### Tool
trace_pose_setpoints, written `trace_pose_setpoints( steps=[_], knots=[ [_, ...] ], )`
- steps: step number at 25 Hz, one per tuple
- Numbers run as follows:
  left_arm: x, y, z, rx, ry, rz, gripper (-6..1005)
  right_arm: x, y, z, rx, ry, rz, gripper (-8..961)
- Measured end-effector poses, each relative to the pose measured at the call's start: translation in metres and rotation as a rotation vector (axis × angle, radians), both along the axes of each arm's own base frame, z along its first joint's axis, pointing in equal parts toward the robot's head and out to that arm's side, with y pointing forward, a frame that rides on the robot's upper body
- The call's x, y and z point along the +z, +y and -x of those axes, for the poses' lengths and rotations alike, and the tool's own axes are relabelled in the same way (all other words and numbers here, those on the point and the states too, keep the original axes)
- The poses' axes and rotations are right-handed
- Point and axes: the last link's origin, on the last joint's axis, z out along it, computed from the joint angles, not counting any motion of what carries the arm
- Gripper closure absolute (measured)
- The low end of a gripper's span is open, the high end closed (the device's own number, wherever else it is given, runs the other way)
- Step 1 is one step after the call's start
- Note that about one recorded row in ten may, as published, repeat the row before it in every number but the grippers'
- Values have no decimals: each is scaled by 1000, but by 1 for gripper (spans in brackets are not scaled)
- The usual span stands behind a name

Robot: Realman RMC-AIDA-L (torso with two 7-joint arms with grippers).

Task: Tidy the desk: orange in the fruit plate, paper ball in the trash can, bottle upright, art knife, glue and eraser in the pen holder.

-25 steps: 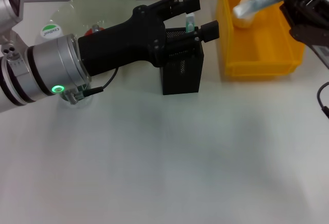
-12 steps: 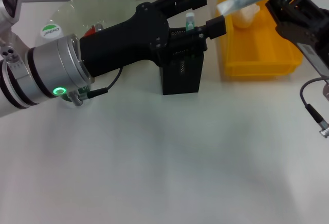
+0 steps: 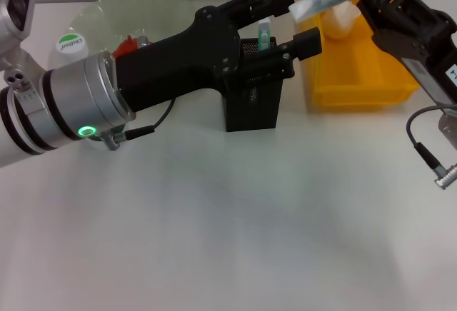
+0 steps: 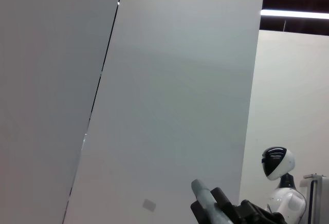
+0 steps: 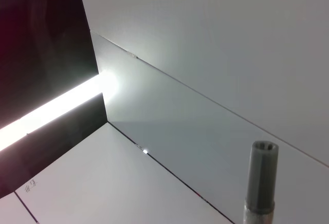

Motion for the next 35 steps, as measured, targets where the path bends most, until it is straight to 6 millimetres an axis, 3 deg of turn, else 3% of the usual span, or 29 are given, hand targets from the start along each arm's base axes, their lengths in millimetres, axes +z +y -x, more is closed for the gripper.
trace_pose_setpoints(
  steps=[20, 35],
  knots=[
    [0, 3, 1, 15, -14, -16, 242, -1, 2, 1, 2, -13, 0, 819],
    [5, 5, 3, 30, -24, -22, 241, 9, 4, -20, -39, -127, -53, 820]
  ],
)
